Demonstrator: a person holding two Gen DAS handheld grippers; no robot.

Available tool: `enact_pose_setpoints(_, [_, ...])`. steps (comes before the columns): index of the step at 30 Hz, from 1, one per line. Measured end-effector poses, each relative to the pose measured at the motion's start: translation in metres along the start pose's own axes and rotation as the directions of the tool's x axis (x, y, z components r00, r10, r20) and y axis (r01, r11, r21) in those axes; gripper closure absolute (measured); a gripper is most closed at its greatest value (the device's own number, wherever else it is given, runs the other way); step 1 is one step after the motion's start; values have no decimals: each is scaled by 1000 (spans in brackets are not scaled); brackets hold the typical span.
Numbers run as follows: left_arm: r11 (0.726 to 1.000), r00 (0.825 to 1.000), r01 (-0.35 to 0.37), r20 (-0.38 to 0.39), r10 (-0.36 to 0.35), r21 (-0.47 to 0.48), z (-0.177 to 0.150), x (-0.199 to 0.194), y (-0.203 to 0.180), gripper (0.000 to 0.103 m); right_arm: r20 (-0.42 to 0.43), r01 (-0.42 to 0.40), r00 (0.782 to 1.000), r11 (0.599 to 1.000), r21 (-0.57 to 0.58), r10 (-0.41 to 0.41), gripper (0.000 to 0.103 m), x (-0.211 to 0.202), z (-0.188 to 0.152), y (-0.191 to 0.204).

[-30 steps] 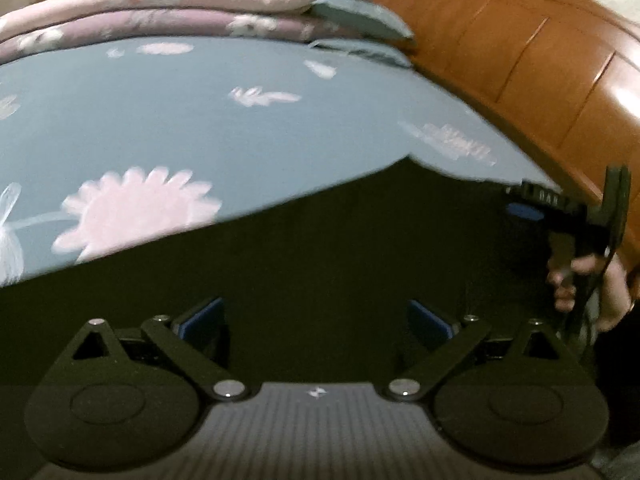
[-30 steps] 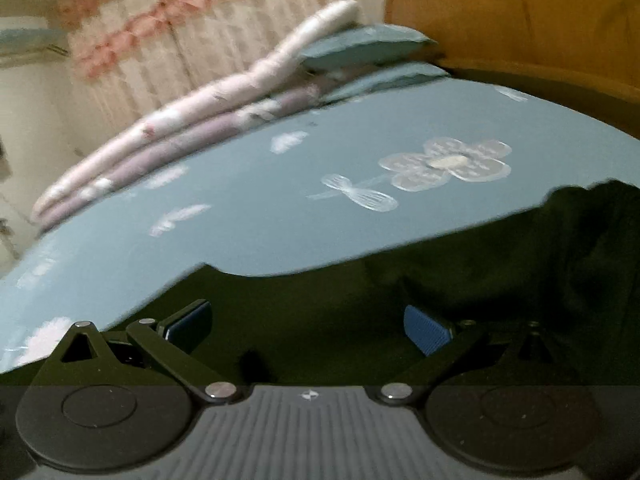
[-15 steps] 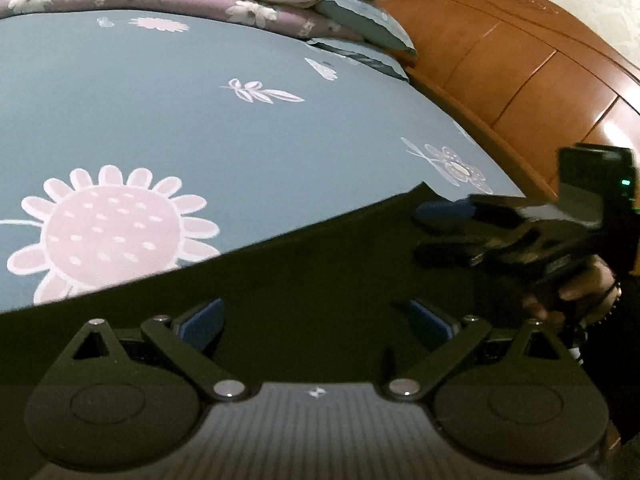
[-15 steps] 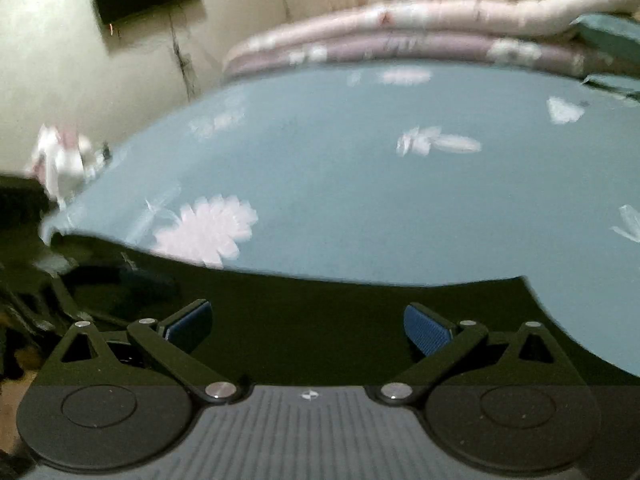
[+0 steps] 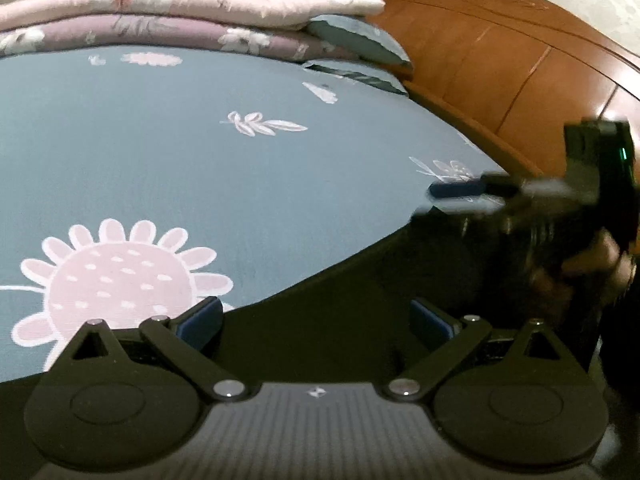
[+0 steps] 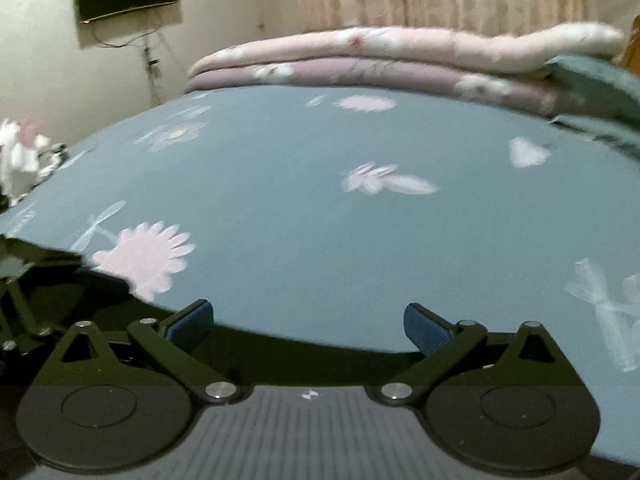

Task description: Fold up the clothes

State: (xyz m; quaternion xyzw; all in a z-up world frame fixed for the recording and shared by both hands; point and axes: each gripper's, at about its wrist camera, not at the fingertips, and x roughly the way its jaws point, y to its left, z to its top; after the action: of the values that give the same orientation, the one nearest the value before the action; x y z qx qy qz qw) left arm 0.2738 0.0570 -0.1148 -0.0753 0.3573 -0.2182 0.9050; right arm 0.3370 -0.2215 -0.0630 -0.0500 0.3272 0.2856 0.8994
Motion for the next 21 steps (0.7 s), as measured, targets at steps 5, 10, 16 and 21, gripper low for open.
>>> enact_pose_setpoints(5, [1000,1000,11,-4,-11,-28,-5,1,8,4,-138,-8,990,984,178,33,19,8,2,-65])
enact_pose_setpoints(10, [999,1000,19,8,-19,-32,-8,3,11,4,-177,-132,968,958,253,180,18,17,-10,-96])
enact_pose_setpoints(16, [1000,1000,14,16,-14,-20,-9,6,9,4,-127,-319,936,943,98,330,18,-6,-12,-73])
enact_pose_setpoints(21, [1000,1000,15,20,-15,-12,-10,6,9,4,-87,-359,930,933,-3,357,18,-34,-9,-55])
